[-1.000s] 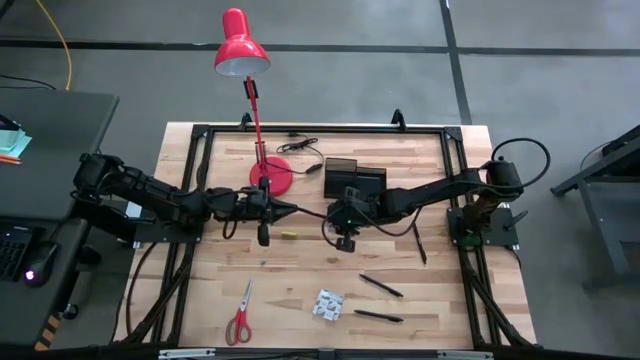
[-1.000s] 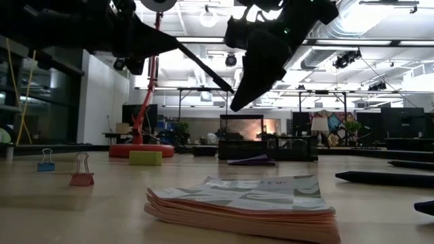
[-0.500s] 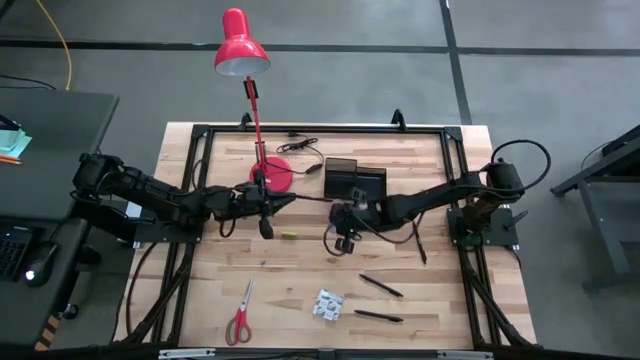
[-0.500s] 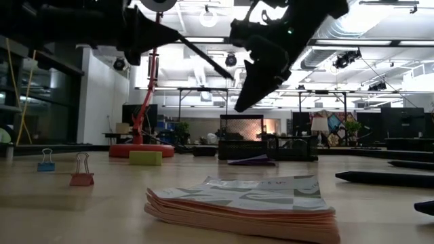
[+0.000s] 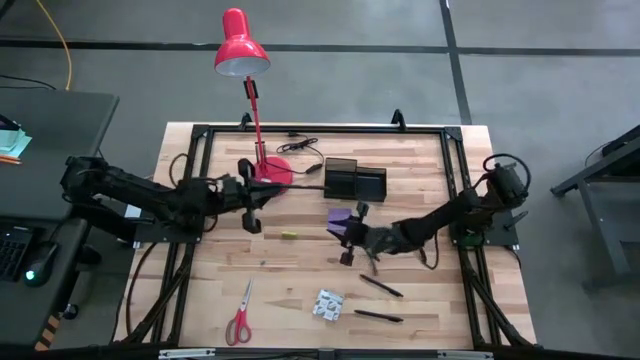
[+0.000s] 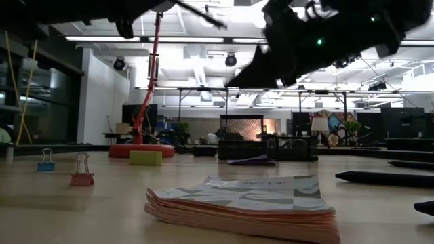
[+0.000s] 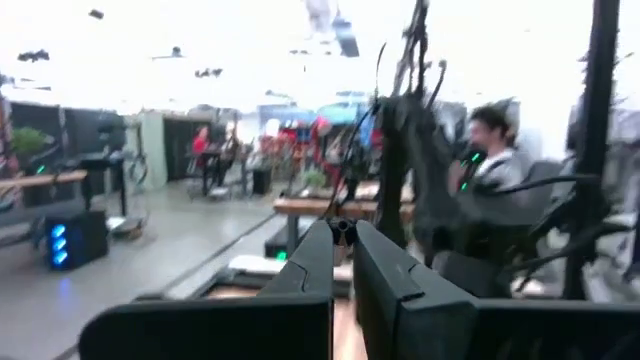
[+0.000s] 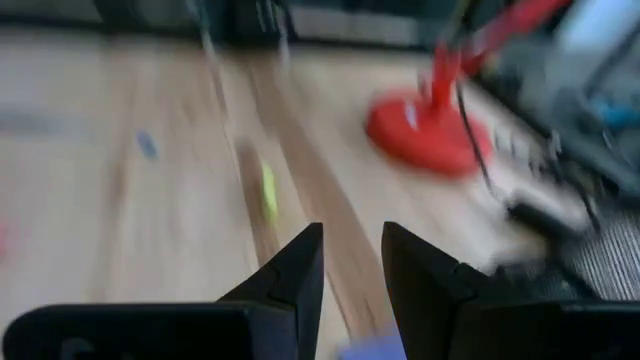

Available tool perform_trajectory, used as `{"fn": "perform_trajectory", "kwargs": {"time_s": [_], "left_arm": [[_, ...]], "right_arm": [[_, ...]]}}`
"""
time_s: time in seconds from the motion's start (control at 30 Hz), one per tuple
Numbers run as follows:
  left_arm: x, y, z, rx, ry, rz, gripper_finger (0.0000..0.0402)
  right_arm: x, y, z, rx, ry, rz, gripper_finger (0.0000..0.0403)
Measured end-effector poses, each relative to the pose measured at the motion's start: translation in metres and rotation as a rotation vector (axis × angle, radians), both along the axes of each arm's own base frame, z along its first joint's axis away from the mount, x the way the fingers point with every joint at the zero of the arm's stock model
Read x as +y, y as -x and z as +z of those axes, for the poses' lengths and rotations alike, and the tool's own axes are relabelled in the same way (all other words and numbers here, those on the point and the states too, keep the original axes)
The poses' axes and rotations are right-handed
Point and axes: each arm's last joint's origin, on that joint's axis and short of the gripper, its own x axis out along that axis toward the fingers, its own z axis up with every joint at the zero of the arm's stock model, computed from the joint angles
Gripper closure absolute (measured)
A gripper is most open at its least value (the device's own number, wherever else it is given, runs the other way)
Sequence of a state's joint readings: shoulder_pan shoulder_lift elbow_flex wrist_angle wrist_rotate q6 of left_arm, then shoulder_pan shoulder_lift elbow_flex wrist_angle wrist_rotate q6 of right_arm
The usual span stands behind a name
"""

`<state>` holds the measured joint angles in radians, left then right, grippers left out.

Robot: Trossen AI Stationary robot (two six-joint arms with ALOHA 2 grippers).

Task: Pick and place office supplies into organizer
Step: Put the black pen into the black desk organizer

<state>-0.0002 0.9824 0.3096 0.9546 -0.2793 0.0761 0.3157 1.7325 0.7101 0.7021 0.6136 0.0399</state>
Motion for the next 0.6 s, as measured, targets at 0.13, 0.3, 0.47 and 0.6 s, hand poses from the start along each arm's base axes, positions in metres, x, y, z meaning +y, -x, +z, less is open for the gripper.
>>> {"fn": "perform_trajectory", "kwargs": {"time_s": [0.13, 0.3, 0.47, 0.6], "left_arm": [[-0.002, 0.007, 0.009, -0.048, -0.026, -0.076, 0.0401], [-0.005, 0.012, 0.015, -0.085, -0.058, -0.183, 0.0401], [-0.006, 0.012, 0.015, -0.089, -0.05, -0.22, 0.0401], [-0.006, 0.013, 0.017, -0.109, -0.053, -0.217, 0.0401]], "right_arm": [[-0.013, 0.015, 0.004, -0.225, 0.019, 0.113, 0.0305], [-0.034, 0.026, 0.014, -0.448, 0.016, 0.207, 0.0305], [-0.055, 0.014, 0.026, -0.511, -0.008, 0.28, 0.0305], [-0.063, 0.002, 0.038, -0.539, 0.029, 0.316, 0.0305]]}}
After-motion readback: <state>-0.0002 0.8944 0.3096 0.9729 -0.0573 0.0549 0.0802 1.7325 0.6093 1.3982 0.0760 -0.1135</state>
